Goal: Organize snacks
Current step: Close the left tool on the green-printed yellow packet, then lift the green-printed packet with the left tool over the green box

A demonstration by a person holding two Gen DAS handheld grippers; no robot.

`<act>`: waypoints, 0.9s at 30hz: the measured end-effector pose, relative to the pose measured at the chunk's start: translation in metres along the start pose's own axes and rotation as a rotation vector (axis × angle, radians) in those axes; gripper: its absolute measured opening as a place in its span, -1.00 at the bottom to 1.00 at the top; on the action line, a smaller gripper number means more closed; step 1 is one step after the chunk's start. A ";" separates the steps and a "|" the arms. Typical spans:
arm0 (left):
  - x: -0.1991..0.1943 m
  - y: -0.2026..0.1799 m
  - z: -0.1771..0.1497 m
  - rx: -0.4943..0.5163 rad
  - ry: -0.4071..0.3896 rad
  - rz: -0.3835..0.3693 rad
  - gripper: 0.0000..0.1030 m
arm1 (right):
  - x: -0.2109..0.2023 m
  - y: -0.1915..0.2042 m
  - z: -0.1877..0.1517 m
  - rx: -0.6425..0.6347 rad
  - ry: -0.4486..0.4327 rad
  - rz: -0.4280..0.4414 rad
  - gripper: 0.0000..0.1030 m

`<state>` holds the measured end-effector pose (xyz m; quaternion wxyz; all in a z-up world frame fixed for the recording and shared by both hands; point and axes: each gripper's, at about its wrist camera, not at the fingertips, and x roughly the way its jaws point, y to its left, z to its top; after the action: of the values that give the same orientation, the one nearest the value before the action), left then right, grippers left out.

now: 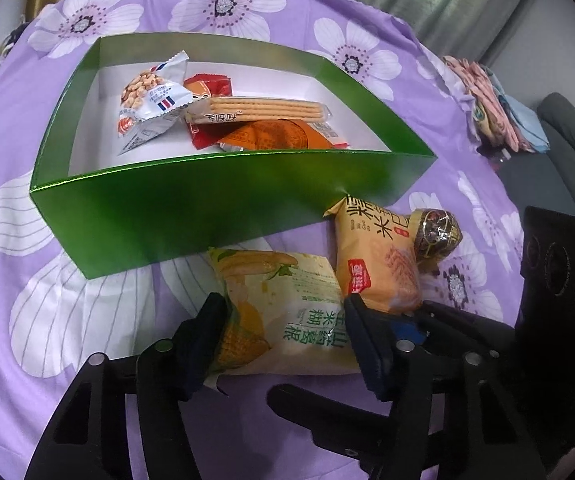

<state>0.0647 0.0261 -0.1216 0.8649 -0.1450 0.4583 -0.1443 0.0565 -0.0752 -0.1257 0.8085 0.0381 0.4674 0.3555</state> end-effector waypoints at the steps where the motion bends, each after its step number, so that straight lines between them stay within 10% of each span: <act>1: -0.002 0.001 -0.001 -0.003 -0.002 0.004 0.12 | 0.002 0.003 0.001 -0.013 0.003 -0.013 0.32; 8: -0.016 0.003 -0.015 -0.019 -0.016 0.009 -0.04 | 0.001 0.009 -0.004 -0.052 0.009 -0.044 -0.27; 27: -0.086 -0.033 -0.028 0.009 -0.155 0.023 -0.06 | -0.055 0.057 -0.018 -0.208 -0.103 -0.022 -0.36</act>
<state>-0.0087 0.0254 -0.0596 0.9000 -0.1464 0.3911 -0.1248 -0.0051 -0.0713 -0.0738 0.8350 -0.0328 0.3862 0.3906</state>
